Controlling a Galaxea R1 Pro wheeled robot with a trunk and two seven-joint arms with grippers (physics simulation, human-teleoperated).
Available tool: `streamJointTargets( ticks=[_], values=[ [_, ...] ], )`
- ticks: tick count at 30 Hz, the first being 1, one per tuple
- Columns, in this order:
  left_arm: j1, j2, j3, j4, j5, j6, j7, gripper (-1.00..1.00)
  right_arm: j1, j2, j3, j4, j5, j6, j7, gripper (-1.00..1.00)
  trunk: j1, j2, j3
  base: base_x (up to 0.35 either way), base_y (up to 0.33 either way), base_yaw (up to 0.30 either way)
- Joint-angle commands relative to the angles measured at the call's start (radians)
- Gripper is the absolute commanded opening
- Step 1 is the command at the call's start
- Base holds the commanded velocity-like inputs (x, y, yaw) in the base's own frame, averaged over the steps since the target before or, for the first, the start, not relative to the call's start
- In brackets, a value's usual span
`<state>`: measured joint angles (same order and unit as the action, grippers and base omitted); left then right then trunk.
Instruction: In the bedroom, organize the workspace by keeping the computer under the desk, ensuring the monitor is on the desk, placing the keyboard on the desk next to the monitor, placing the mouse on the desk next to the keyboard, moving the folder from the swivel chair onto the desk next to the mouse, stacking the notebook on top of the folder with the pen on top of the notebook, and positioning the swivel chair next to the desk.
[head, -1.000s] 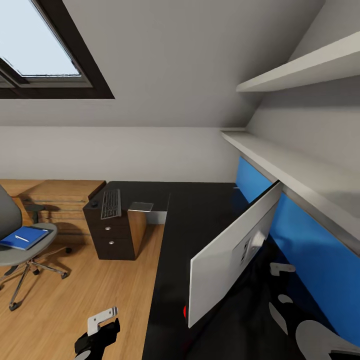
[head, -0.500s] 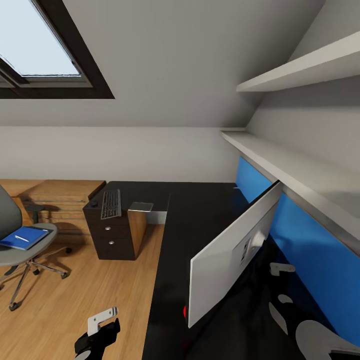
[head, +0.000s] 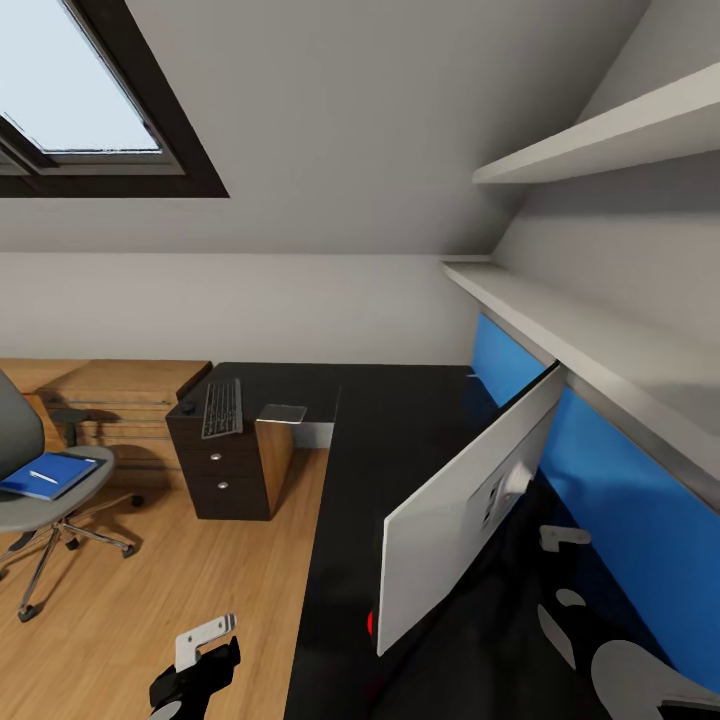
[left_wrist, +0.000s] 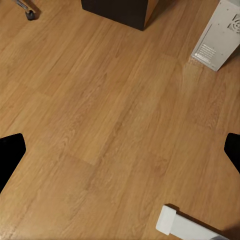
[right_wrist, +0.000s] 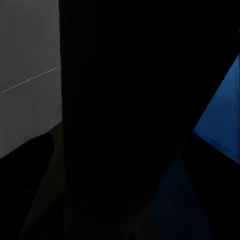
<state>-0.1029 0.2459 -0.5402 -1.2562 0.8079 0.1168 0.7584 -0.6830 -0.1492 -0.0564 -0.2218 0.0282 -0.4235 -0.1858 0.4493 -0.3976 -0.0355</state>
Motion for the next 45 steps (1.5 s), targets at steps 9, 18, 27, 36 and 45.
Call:
streamJointTargets(
  ticks=[9, 18, 27, 36, 45],
  values=[
    [-0.001, 0.001, -0.003, -0.002, 0.002, 0.004, 0.007, 1.0, -0.001, 0.0, -0.007, 0.001, 0.001, -0.006, 0.002, -1.0, 0.001, -0.002, -0.002, 0.0, 0.0, 0.0],
    [-0.001, 0.001, -0.003, -0.002, 0.002, 0.004, 0.008, 1.0, -0.001, 0.0, -0.007, 0.001, 0.001, -0.007, 0.002, -1.0, 0.001, -0.002, -0.002, 0.0, 0.0, 0.0],
    [-0.001, 0.001, -0.003, -0.002, 0.001, 0.004, 0.009, 1.0, -0.001, 0.0, -0.007, 0.001, 0.001, -0.006, 0.002, -1.0, 0.001, -0.002, -0.002, 0.0, 0.0, 0.0],
    [-0.001, 0.001, -0.025, -0.002, -0.001, 0.006, 0.012, 1.0, -0.001, 0.002, -0.006, 0.001, 0.001, -0.007, 0.007, -1.0, 0.001, -0.002, -0.002, 0.0, 0.0, 0.0],
    [-0.001, 0.003, -0.027, -0.005, -0.001, 0.005, 0.012, 1.0, -0.001, 0.003, -0.001, 0.002, 0.002, -0.007, 0.015, -1.0, 0.001, -0.002, -0.002, 0.0, 0.0, 0.0]
  ],
)
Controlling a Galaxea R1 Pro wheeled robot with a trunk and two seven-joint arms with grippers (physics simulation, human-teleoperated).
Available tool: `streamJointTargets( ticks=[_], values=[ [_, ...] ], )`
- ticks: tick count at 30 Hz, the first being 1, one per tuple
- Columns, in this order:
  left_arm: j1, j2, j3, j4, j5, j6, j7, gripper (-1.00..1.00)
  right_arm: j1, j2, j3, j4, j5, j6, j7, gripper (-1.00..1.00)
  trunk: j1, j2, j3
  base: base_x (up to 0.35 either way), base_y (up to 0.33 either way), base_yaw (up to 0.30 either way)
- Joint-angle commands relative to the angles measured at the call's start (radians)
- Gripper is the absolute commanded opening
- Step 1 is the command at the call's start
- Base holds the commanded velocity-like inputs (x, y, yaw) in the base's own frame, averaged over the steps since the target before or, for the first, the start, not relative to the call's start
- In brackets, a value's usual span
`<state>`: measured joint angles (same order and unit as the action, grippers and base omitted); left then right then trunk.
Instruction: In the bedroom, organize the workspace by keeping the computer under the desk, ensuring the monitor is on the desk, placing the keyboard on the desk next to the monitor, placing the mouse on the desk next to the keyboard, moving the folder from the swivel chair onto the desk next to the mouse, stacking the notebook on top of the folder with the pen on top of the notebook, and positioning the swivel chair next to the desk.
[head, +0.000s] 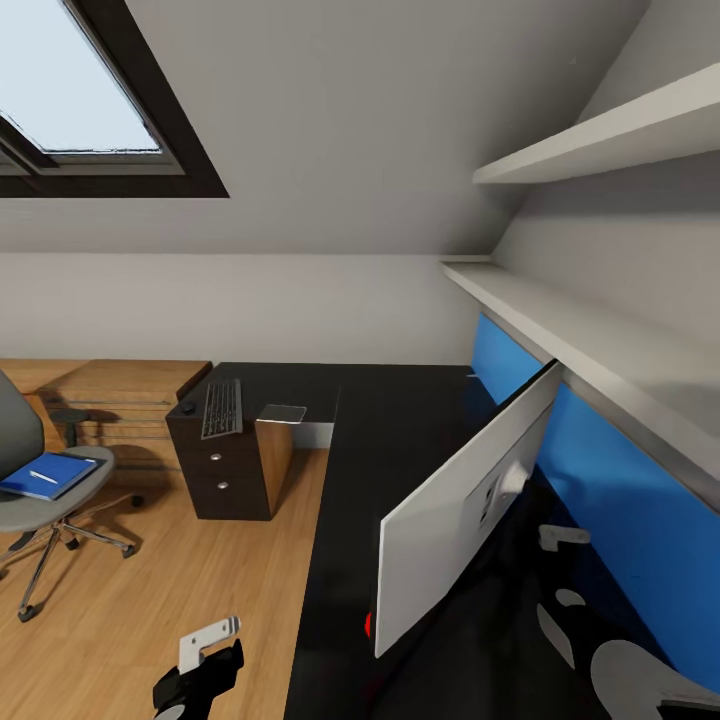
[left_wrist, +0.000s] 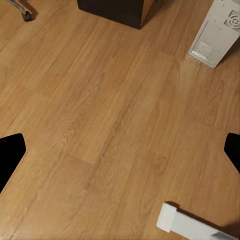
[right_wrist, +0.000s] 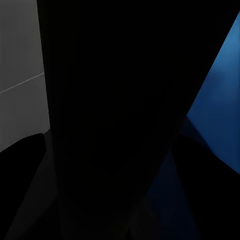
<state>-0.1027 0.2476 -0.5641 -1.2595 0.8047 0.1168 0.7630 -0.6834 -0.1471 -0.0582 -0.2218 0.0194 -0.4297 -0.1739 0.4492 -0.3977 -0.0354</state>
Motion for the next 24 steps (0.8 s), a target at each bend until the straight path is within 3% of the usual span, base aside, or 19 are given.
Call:
streamJointTargets(
  ticks=[1, 16, 24],
  values=[
    [-0.002, 0.002, -0.003, -0.002, 0.002, 0.004, 0.007, 1.0, 0.0, 0.001, 0.001, 0.002, 0.011, -0.002, 0.003, -1.0, 0.001, -0.002, -0.003, 0.0, 0.0, 0.0],
    [-0.002, 0.004, -0.001, -0.005, 0.002, 0.006, 0.007, 1.0, -0.001, 0.004, 0.004, 0.001, 0.013, -0.003, 0.005, -1.0, 0.001, -0.002, -0.003, 0.003, 0.0, 0.0],
    [-0.002, 0.005, 0.0, -0.005, 0.002, 0.006, 0.007, 1.0, -0.001, 0.004, 0.005, 0.001, 0.014, -0.003, 0.005, -1.0, 0.001, -0.002, -0.003, 0.173, 0.0, 0.0]
  ],
)
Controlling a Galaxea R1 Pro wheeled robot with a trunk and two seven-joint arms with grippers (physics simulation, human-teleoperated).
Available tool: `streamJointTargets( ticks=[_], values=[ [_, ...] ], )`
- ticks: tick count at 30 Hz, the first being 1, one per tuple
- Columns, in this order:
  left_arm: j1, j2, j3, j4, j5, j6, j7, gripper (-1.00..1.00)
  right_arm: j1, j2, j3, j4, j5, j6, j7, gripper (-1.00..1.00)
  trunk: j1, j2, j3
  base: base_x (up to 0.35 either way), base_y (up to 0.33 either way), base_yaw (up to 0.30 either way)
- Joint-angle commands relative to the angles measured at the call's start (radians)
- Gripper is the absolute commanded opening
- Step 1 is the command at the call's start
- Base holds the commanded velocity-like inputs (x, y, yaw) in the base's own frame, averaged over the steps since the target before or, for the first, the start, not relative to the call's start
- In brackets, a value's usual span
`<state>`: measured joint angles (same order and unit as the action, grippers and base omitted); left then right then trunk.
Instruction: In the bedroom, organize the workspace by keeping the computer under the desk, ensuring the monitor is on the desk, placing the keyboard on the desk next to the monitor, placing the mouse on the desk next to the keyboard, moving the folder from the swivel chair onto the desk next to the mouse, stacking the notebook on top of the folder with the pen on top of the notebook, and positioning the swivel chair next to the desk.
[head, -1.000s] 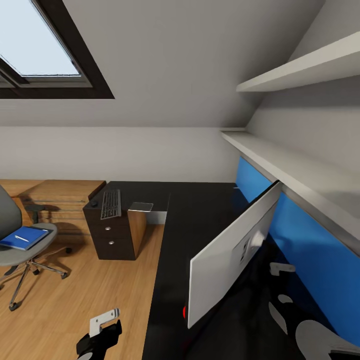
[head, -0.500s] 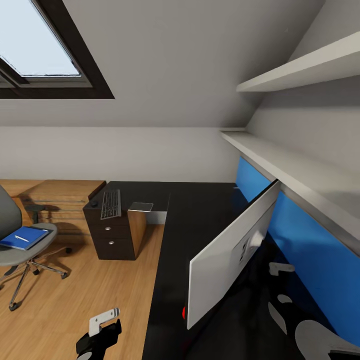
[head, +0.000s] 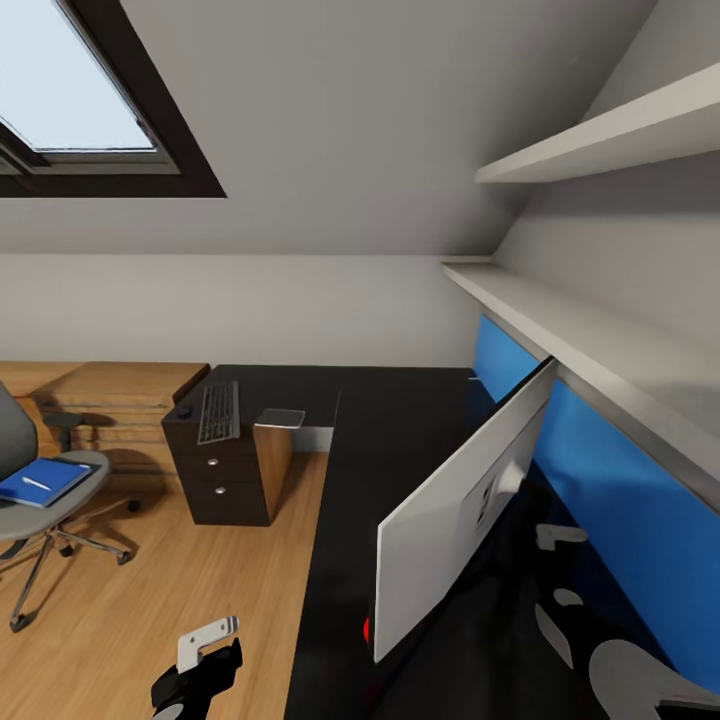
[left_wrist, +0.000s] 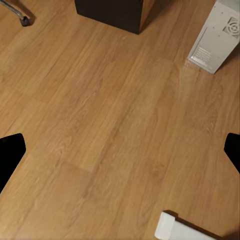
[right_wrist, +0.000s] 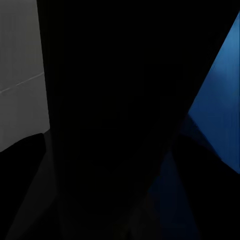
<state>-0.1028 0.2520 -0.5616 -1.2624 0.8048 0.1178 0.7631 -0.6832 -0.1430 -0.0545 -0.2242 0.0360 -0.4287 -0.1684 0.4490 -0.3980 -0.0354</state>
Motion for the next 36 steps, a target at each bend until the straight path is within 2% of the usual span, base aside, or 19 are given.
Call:
streamJointTargets(
  ticks=[1, 36],
  values=[
    [-0.002, 0.001, -0.003, -0.002, 0.002, 0.005, 0.007, 1.0, -0.001, 0.0, 0.001, 0.003, -0.003, -0.004, 0.0, -1.0, 0.001, -0.002, -0.002, 0.091, 0.0, 0.0],
    [-0.002, 0.001, 0.0, 0.0, 0.002, 0.005, 0.008, 1.0, -0.001, 0.0, 0.001, 0.004, -0.001, -0.004, 0.0, -1.0, 0.001, -0.002, -0.002, 0.005, -0.024, 0.0]
  ],
)
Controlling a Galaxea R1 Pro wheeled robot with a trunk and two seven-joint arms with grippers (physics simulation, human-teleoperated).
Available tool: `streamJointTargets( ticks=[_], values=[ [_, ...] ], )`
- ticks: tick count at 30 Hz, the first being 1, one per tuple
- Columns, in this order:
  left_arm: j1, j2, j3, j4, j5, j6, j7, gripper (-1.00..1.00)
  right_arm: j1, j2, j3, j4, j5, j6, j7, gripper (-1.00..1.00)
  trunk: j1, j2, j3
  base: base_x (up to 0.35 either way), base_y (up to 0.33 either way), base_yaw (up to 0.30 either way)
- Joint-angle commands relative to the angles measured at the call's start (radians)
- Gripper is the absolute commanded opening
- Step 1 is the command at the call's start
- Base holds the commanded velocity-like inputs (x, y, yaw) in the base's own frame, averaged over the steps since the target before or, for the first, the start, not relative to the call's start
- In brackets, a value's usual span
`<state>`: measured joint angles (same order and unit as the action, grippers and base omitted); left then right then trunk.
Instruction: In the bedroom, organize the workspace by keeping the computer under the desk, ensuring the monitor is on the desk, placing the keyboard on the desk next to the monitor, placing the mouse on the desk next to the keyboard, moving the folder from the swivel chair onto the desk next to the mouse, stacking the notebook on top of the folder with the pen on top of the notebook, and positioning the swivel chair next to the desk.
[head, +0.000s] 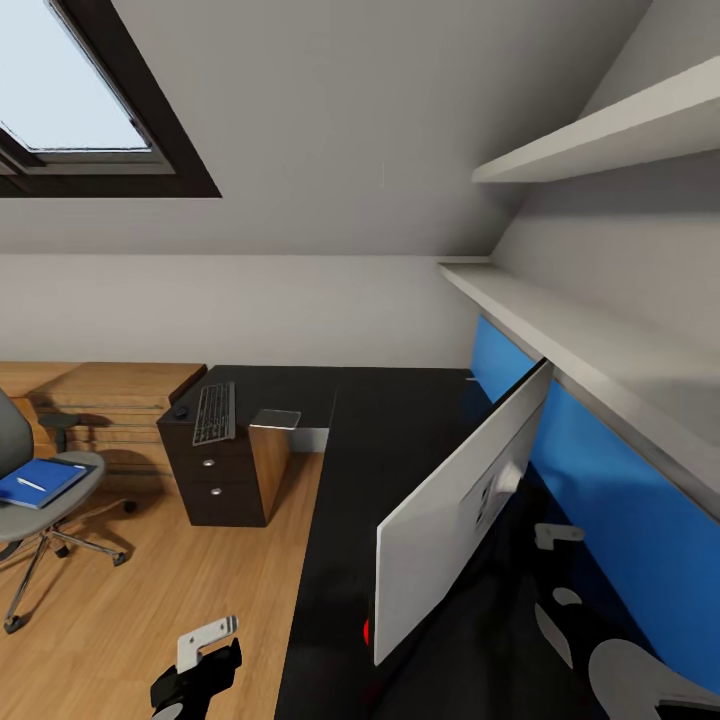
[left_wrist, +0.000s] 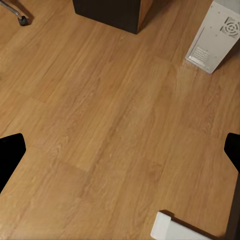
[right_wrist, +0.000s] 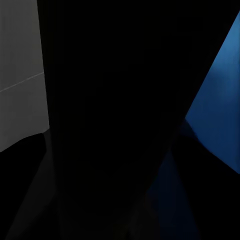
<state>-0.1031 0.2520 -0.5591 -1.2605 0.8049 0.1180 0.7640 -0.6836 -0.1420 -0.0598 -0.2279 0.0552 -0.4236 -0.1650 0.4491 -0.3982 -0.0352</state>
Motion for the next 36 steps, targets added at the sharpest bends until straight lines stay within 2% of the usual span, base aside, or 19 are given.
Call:
streamJointTargets(
  ticks=[1, 36],
  values=[
    [-0.001, 0.001, -0.001, -0.002, 0.002, 0.005, 0.007, 1.0, -0.001, -0.001, 0.006, 0.007, -0.02, -0.009, -0.004, -1.0, 0.001, -0.002, -0.003, 0.0, 0.0, 0.0],
    [-0.001, 0.001, 0.001, -0.004, 0.002, 0.006, 0.006, 1.0, -0.001, -0.002, 0.006, 0.007, -0.02, -0.012, -0.004, -1.0, 0.001, -0.002, -0.003, 0.0, 0.0, 0.0]
  ],
)
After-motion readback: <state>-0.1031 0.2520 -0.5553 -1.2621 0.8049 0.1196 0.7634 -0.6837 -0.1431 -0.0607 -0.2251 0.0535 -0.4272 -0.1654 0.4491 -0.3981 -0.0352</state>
